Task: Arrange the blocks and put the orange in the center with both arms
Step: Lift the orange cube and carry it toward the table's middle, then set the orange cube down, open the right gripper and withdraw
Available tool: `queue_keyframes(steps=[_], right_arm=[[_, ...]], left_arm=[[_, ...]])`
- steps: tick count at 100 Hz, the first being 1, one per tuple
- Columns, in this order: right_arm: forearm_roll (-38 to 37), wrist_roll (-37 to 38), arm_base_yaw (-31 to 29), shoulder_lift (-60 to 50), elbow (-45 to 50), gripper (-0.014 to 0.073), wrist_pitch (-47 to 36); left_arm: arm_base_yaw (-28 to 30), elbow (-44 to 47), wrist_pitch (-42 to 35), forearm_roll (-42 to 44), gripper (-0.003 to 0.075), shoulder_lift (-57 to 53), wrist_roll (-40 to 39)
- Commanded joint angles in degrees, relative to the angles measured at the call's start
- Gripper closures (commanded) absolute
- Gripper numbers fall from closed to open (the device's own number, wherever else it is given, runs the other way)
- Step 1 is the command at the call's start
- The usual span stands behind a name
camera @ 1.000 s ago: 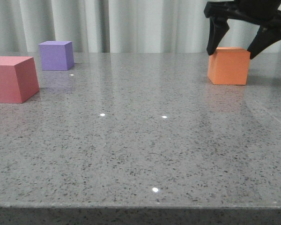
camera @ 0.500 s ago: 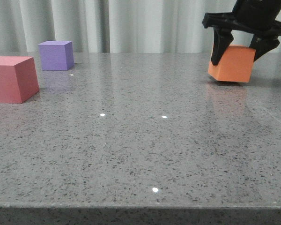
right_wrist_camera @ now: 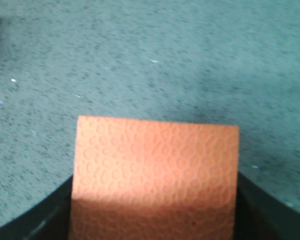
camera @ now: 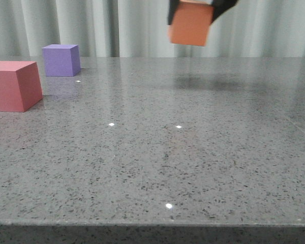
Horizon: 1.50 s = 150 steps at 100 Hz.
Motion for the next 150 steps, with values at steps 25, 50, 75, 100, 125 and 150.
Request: queue_keyframes(steps=[25, 50, 75, 100, 125, 150], right_arm=[[-4.26, 4.44, 5.68, 10.44, -19.89, 0.0254, 5.72], [-4.14, 5.47, 7.2, 15.16, -24.25, 0.0253, 7.36], [-3.68, 5.89, 7.26, 16.83, -24.26, 0.0253, 7.15], [-2.12, 5.84, 7.46, 16.83, -24.26, 0.013, 6.13], [-2.05, 5.84, 7.97, 16.83, -24.26, -0.0022, 5.65], [-3.93, 5.8, 7.91, 15.17, -24.44, -0.0024, 6.6]], left_arm=[[0.13, 2.45, -4.83, -0.07, 0.0739, -0.95, -0.46], [0.13, 2.45, -4.83, -0.07, 0.0739, -0.95, -0.46], [0.13, 2.45, -4.83, -0.07, 0.0739, -0.95, -0.46], [0.13, 2.45, -4.83, -0.07, 0.0739, -0.95, -0.46], [0.13, 2.45, -4.83, -0.07, 0.0739, -0.95, -0.46], [0.13, 2.45, -4.83, -0.07, 0.0739, -0.95, -0.46]])
